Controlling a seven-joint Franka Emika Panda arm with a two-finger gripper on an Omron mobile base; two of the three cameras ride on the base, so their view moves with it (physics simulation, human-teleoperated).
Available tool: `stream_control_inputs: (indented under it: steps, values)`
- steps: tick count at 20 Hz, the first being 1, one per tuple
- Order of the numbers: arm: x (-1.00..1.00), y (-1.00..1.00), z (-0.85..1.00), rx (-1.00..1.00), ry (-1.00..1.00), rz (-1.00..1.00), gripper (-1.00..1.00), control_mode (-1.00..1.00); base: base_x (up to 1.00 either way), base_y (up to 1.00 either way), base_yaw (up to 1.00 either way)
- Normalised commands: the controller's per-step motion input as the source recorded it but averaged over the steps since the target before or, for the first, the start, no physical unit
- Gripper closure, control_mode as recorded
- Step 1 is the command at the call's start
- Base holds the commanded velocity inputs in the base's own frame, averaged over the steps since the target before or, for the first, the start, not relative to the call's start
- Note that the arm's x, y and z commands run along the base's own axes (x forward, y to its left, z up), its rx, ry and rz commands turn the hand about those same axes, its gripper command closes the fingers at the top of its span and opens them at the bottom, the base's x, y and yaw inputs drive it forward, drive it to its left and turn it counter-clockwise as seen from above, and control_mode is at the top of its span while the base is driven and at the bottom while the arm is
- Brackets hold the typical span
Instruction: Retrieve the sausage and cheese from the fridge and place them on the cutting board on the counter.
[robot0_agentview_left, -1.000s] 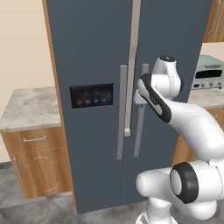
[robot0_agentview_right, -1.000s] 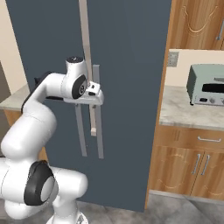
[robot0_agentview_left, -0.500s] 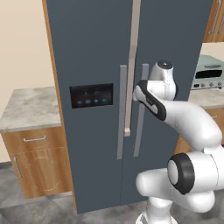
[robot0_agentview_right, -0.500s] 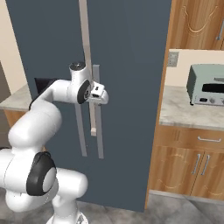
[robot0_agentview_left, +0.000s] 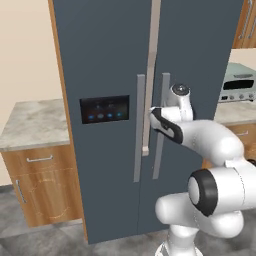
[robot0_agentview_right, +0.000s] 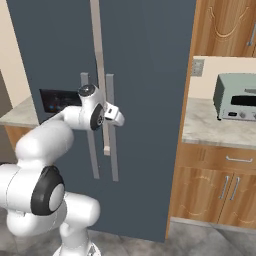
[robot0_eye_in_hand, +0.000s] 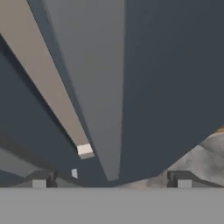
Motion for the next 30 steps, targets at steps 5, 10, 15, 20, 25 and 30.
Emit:
stream_control_inputs:
  steps: [5, 10, 15, 20, 25, 30]
  values:
    - [0.3, 0.0, -0.25, 0.0, -0.01, 0.18, -1.0, -1.0, 0.0, 0.0, 0.0]
    - [0.42, 0.0, -0.2, 0.0, -0.03, 0.21, -1.0, -1.0, 0.0, 0.0, 0.0]
    - [0.46, -0.01, -0.14, 0.0, 0.0, 0.03, -1.0, -1.0, 0.0, 0.0, 0.0]
    - [0.46, 0.03, -0.16, 0.0, -0.06, 0.0, -1.0, -1.0, 0.0, 0.0, 0.0]
    - [0.54, 0.04, -0.2, 0.0, -0.12, 0.0, -1.0, -1.0, 0.0, 0.0, 0.0]
    - [0.52, 0.0, 0.0, 0.0, 0.05, 0.0, 1.0, -1.0, 0.0, 0.0, 0.0]
